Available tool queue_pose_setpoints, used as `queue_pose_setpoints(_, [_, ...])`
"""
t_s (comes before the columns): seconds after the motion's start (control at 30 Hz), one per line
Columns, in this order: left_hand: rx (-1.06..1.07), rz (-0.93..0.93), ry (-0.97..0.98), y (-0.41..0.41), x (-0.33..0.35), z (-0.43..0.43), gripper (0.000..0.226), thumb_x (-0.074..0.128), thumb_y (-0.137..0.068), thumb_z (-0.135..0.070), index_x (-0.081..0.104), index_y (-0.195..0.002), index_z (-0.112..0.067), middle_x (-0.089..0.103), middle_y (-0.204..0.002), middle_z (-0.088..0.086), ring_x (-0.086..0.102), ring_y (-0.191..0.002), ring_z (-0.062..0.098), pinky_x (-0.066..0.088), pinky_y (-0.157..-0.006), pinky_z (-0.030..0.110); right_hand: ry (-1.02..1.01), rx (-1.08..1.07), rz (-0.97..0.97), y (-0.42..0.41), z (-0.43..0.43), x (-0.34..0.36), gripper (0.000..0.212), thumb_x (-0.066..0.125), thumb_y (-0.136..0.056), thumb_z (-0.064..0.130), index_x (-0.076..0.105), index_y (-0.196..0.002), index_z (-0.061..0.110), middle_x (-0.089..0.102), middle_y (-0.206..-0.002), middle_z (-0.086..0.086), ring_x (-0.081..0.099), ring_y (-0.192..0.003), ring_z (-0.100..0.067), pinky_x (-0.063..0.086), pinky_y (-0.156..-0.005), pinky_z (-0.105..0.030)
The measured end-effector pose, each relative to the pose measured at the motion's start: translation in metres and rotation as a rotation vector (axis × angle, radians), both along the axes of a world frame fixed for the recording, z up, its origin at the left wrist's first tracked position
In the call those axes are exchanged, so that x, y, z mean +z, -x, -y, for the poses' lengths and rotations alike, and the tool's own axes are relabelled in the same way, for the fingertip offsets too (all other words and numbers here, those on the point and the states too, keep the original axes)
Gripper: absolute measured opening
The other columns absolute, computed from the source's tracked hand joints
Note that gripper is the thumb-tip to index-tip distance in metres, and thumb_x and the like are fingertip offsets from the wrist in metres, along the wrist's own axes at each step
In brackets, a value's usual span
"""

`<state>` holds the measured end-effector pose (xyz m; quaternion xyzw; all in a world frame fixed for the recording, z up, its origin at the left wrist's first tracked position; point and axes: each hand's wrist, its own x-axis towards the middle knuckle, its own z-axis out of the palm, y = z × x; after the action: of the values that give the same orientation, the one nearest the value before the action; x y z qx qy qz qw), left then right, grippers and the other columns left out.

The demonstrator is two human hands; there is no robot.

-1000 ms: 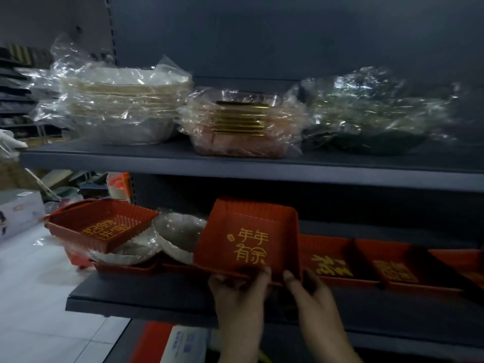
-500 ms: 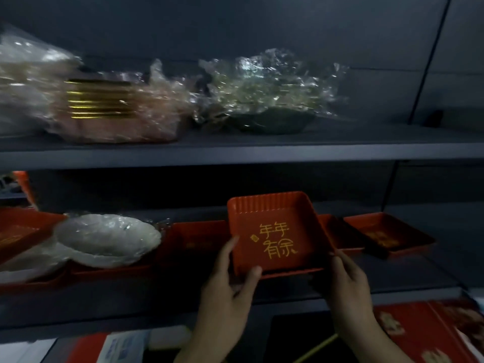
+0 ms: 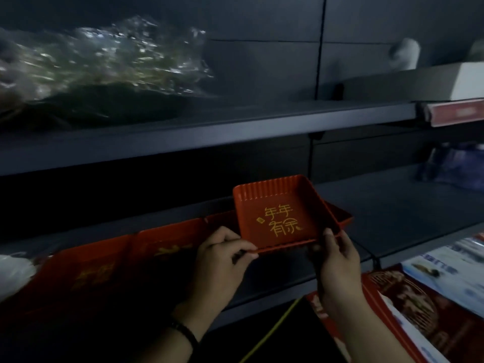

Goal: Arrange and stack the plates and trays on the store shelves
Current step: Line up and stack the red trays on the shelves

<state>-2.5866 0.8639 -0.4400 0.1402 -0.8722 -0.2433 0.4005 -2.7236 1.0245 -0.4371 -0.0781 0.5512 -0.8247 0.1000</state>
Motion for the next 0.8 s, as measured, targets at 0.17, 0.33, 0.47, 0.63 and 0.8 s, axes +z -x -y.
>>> queue_pose_setpoints(0.17, [0.033,-0.045,-0.028,0.076,-0.014,-0.011,0.018,0.089,-0.085,-0.021,0.086,-0.103,-0.019,0.063,-0.094,-0.013,0.065,-0.085,0.000,0.057,-0.076,0.015,0.295,0.001,0.259,0.031,-0.017,-0.001,0.042,0.057,-0.107,0.013,0.057,-0.148,0.021,0.076,-0.124,-0.008,0.074,-0.113,-0.023,0.055,-0.106,-0.043])
queue_pose_setpoints(0.33, [0.035,-0.054,-0.040,0.135,-0.025,-0.010,0.019,0.088,-0.085,-0.013,0.085,-0.103,-0.017,0.064,-0.096,-0.006,0.064,-0.085,-0.001,0.055,-0.080,0.014,0.160,-0.002,0.250,0.044,-0.023,-0.016,0.030,0.059,-0.106,0.016,0.065,-0.136,0.020,0.074,-0.125,-0.007,0.071,-0.113,-0.023,0.057,-0.090,-0.038])
queue_pose_setpoints(0.47, [0.064,-0.033,-0.058,0.171,-0.029,-0.013,0.020,0.089,-0.085,-0.017,0.085,-0.105,-0.019,0.063,-0.100,-0.003,0.065,-0.090,0.011,0.059,-0.085,0.026,0.032,0.000,0.155,0.049,-0.026,-0.025,0.019,0.058,-0.105,0.011,0.075,-0.113,0.016,0.078,-0.098,0.001,0.073,-0.092,-0.015,0.057,-0.083,-0.037])
queue_pose_setpoints(0.63, [0.046,0.078,-0.110,0.202,-0.035,-0.022,0.017,0.087,-0.087,-0.021,0.085,-0.104,-0.019,0.052,-0.111,-0.005,0.060,-0.103,0.014,0.057,-0.099,0.033,-0.027,-0.036,0.146,0.047,-0.021,-0.032,0.018,0.061,-0.101,0.007,0.076,-0.091,0.013,0.072,-0.073,0.005,0.068,-0.076,-0.014,0.054,-0.078,-0.042])
queue_pose_setpoints(0.8, [0.096,0.358,0.154,0.199,-0.039,-0.030,0.026,0.063,-0.102,-0.047,0.079,-0.110,-0.028,0.048,-0.123,-0.007,0.047,-0.118,0.019,0.044,-0.106,0.038,-0.029,-0.030,0.130,0.048,-0.019,-0.031,0.019,0.062,-0.100,0.006,0.073,-0.086,0.012,0.067,-0.064,0.008,0.063,-0.067,-0.010,0.050,-0.072,-0.036])
